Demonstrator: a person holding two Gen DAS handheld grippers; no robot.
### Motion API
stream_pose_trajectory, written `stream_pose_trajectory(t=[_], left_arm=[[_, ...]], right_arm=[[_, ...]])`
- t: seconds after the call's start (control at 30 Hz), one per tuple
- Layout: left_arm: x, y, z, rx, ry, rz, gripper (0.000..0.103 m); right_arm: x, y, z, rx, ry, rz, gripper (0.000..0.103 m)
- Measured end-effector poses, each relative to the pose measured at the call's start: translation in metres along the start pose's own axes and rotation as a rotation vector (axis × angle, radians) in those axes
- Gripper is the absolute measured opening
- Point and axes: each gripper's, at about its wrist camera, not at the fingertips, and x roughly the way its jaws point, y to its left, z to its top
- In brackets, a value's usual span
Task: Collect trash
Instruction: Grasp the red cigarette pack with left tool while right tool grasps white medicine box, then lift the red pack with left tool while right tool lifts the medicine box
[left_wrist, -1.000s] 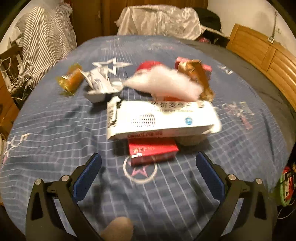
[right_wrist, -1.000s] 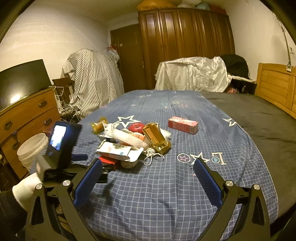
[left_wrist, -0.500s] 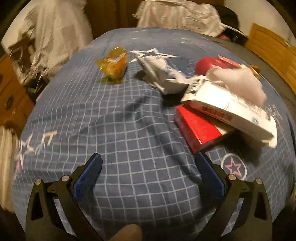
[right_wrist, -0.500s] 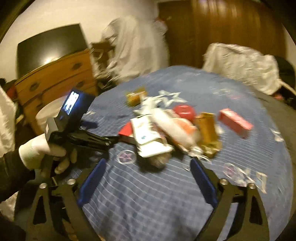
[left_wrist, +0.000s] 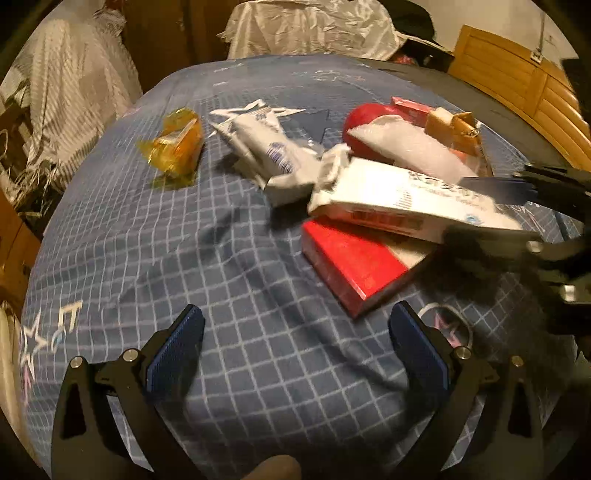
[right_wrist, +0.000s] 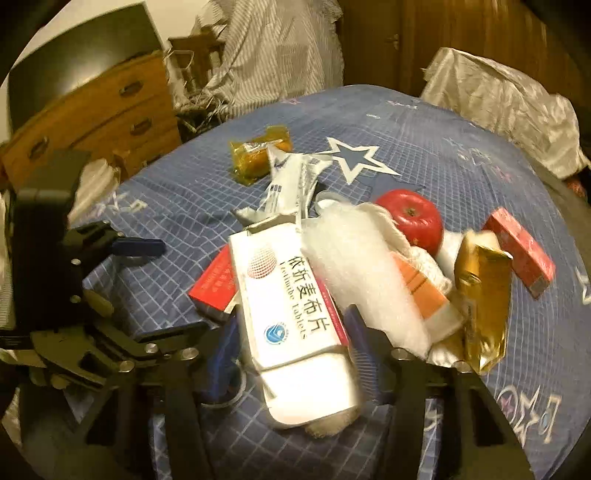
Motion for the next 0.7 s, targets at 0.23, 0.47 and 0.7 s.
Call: stream_pose_trajectory(t=[0.23,0.47,0.7], left_arm=[[0.001,-0.013,0.028,0.126,-0.066,-0.043,0.098],[0.028,-0.034,0.031,0.225,0.013,-0.061,0.098],[-0.006,-0.069,-0.004,0.318,0.043,-0.223,0.083]], right_arm=[[-0.105,-0.03,-0.068,0.197,-0.142,-0.013,0.054],[-0.12,-0.067,-0.128,0.275,-0.078,-0.16,0.053],[-0.104,-0.046,-0.126,0.175,0.037,-0.039,0.055]])
